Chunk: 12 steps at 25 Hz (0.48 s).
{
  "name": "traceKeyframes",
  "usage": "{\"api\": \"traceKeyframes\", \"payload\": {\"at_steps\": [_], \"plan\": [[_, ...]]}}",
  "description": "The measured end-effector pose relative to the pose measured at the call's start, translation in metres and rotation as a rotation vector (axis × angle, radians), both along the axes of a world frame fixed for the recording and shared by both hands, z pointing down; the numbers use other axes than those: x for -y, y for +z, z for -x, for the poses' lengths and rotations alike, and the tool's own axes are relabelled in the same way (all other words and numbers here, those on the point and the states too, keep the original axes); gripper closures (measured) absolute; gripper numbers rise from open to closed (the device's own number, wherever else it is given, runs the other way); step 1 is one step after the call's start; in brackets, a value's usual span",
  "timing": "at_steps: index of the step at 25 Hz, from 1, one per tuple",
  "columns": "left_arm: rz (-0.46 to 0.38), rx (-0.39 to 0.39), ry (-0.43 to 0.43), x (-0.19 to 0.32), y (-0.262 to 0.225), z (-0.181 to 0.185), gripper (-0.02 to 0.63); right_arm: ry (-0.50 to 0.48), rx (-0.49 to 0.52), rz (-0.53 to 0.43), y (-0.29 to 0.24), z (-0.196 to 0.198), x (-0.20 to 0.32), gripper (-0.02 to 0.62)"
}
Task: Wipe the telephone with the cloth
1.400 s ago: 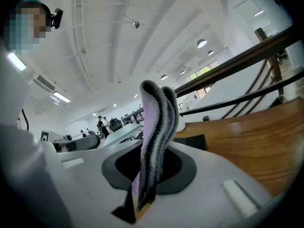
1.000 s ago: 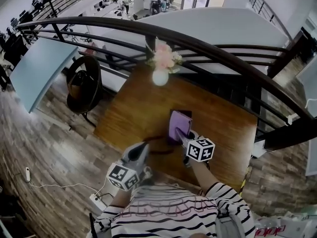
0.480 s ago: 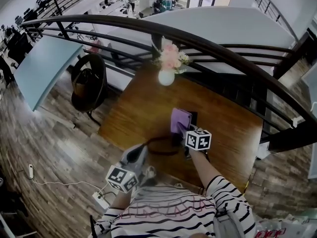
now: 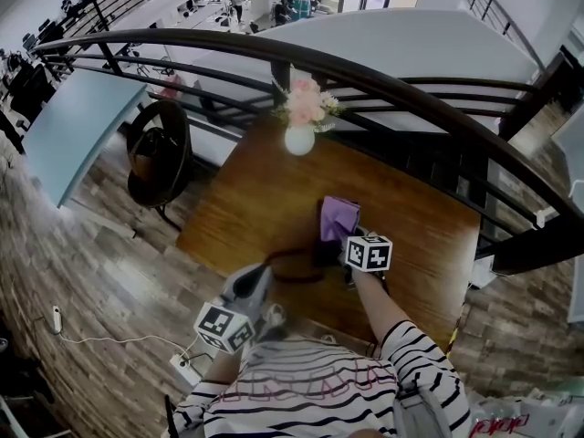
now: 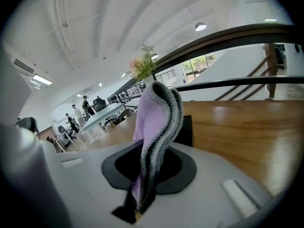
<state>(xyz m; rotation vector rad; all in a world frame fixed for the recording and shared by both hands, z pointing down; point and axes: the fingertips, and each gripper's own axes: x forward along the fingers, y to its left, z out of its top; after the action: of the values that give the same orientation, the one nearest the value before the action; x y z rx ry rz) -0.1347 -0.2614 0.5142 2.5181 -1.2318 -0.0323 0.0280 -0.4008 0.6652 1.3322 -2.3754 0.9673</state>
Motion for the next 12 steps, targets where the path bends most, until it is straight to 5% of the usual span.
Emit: {"api": "traceKeyframes", "payload": {"at_steps": [12], "plan": [[-0.007,0.005,0.040,-0.009,0.000,-0.025,0.604,0.123,-0.058,0.019,0.008,-0.079,-0.006,0.545]]}}
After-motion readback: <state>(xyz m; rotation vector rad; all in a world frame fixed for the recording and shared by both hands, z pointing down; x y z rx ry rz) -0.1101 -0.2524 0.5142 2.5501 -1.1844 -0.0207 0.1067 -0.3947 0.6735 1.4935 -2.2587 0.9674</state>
